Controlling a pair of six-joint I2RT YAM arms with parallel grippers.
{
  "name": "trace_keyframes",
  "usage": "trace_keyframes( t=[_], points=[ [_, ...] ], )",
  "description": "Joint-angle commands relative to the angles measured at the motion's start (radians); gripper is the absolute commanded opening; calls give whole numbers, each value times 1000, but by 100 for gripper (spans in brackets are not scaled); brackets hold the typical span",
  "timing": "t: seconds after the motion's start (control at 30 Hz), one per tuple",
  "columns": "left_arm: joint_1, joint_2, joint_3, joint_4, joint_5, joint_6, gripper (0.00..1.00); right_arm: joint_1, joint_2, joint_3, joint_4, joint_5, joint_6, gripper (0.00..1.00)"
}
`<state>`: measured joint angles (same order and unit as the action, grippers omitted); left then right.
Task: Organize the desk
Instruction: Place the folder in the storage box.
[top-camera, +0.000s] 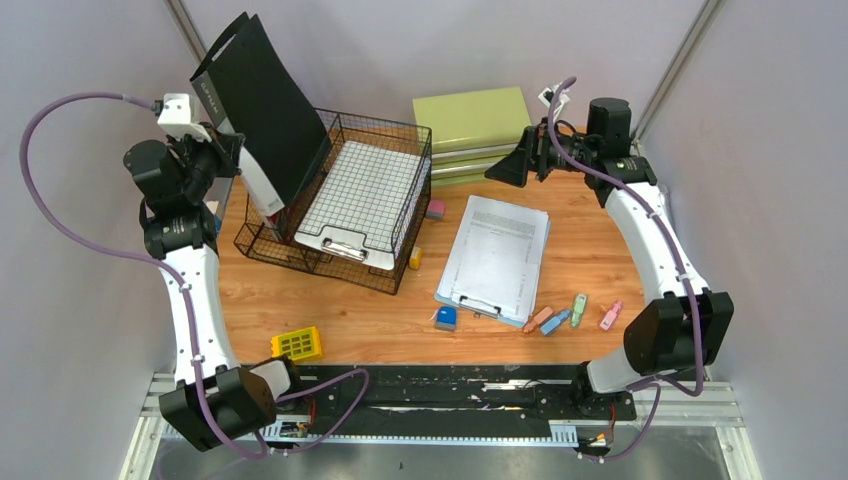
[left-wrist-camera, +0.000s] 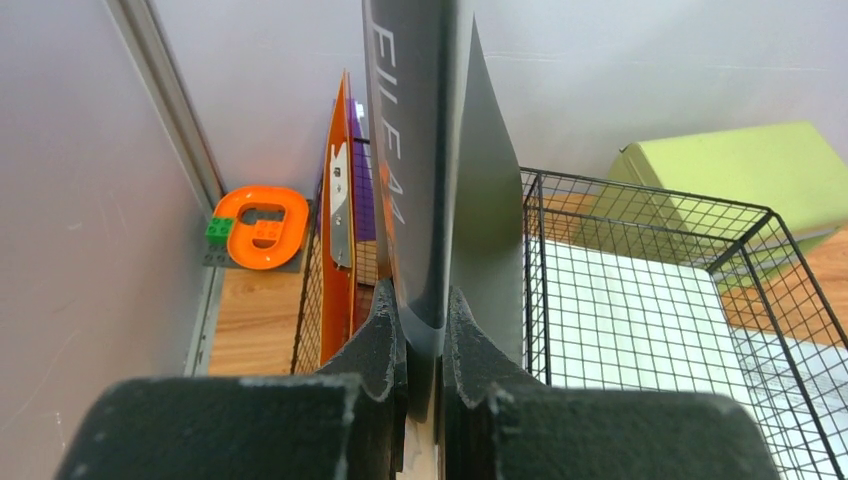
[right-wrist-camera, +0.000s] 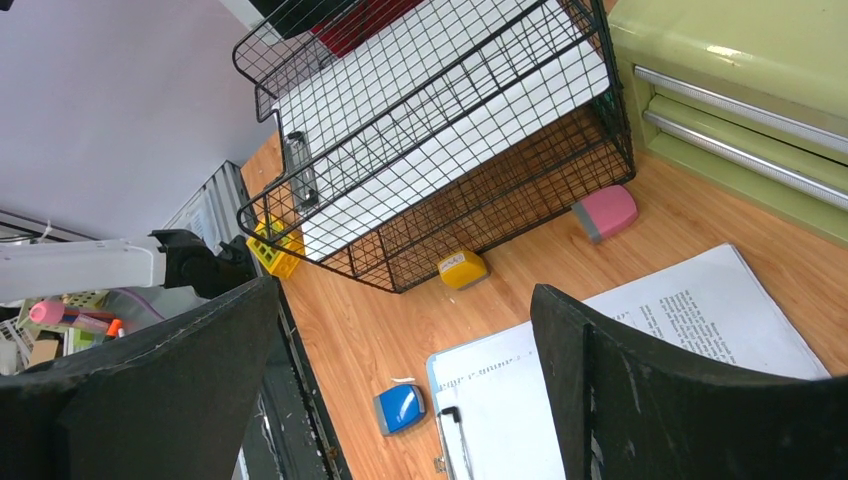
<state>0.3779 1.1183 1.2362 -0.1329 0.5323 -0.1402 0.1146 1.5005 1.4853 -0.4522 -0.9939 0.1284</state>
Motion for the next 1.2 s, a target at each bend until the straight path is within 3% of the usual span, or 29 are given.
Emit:
trace_keyframes(
  t=[0.0,0.23,0.57,0.87,1.17],
  points=[
    [-7,-16,8,70,-8,0,0,7,1,-2,25,-28,-10,100],
    [-14,-29,-111,292,145,-27,0,14,27,10,21,-38,-10,100],
    [-58,-54,-228,399,261,75,0,24,65,29,7,-45,-13,100],
    [-58,-39,-439,751,351,67,0,27,67,29,-1,-39,-23,100],
    [-59,-39,-524,782,381,66,0,28,74,26,-3,-37,-29,100]
  ],
)
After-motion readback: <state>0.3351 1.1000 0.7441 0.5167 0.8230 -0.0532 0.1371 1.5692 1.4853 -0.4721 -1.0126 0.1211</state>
